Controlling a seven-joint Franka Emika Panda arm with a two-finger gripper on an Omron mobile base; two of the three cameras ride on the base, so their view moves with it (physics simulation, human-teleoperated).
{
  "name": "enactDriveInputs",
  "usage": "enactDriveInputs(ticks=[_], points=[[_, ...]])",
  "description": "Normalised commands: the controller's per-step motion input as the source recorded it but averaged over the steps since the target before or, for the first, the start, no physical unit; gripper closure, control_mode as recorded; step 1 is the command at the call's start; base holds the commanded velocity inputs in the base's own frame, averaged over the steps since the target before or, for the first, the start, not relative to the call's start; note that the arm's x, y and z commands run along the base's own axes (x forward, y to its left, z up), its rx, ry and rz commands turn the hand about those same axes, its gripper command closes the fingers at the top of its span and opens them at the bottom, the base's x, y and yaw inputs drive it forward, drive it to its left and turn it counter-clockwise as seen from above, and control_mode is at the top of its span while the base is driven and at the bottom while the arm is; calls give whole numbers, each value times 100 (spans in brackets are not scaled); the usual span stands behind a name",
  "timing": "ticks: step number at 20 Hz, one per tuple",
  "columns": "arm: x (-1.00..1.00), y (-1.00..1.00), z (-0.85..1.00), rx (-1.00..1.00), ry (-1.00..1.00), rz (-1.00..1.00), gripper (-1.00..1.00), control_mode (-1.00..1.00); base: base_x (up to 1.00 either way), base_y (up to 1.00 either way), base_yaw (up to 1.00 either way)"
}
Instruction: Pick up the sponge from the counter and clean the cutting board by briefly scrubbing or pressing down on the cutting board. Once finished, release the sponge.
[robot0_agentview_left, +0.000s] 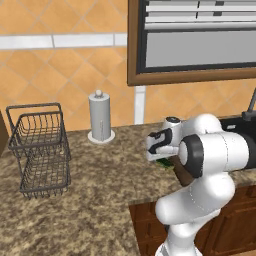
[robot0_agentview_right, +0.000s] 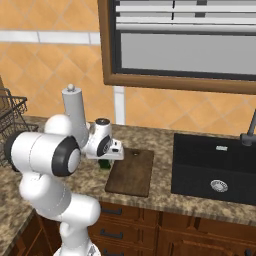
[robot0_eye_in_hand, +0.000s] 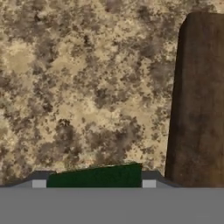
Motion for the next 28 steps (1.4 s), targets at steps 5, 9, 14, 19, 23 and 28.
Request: enactDriveInputs(ticks=[5,9,14,19,23,28], points=[[17,47,100,0,4,-9,100,-100,0,0,0],[5,-39,29,1,8,-1,100,-100,0,0,0],[-31,-100,0,9,-23,31,100,-100,0,0,0],[-12,-94,-8,2,-29,57,100,-100,0,0,0],[27,-59,-18,0,0,69,100,-100,0,0,0],[66,-53,-1,0,15,64,100,-100,0,0,0]])
